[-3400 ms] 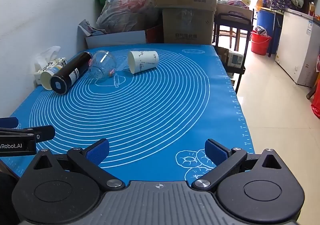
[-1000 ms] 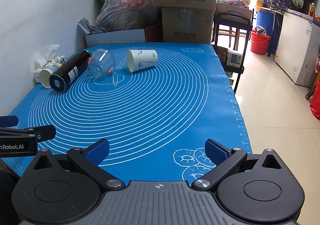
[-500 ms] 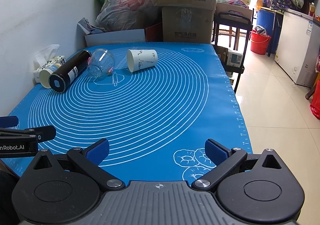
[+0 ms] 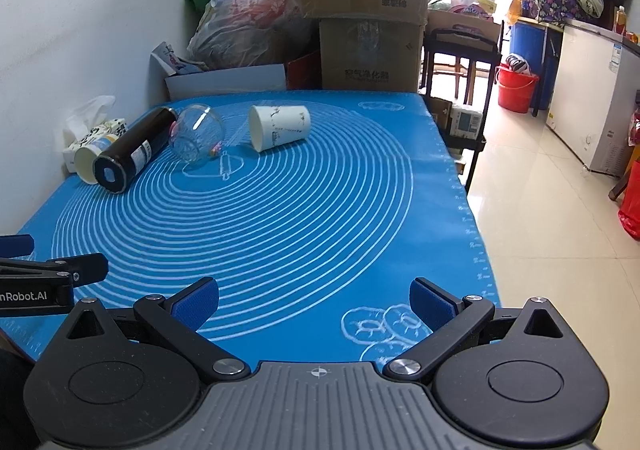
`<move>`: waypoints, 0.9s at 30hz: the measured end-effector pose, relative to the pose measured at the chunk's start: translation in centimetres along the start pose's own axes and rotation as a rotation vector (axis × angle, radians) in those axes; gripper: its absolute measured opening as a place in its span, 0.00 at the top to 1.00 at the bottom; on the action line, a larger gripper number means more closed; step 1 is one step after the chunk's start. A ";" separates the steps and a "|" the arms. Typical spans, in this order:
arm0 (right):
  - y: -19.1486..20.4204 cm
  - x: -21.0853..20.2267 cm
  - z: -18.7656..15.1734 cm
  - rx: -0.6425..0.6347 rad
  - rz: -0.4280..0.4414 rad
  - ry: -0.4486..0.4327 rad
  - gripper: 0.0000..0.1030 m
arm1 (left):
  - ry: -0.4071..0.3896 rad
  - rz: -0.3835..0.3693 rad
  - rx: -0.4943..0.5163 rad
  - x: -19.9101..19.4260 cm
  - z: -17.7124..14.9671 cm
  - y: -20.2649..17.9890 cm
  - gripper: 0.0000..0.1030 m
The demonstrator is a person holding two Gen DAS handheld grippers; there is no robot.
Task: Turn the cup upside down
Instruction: 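Move the left tool to the clear glass jar and close around it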
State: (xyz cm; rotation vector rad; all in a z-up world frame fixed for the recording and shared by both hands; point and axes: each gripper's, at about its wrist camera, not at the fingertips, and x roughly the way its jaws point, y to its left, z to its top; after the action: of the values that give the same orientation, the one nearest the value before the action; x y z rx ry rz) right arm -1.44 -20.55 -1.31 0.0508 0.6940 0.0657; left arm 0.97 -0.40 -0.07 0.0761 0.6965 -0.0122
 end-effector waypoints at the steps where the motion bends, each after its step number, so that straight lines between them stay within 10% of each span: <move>1: -0.1 0.1 0.2 -0.001 -0.004 -0.005 0.00 | -0.007 0.004 0.003 0.1 0.2 0.0 0.00; 27: -3.1 8.4 6.1 0.088 -0.054 -0.053 0.00 | -0.176 0.121 0.070 16.7 11.5 -0.5 0.00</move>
State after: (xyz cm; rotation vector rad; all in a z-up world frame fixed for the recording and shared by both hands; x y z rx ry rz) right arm 9.03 -23.11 -2.13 0.1181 0.6443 -0.0184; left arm 21.15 -1.52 -1.98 0.1827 0.5146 0.0722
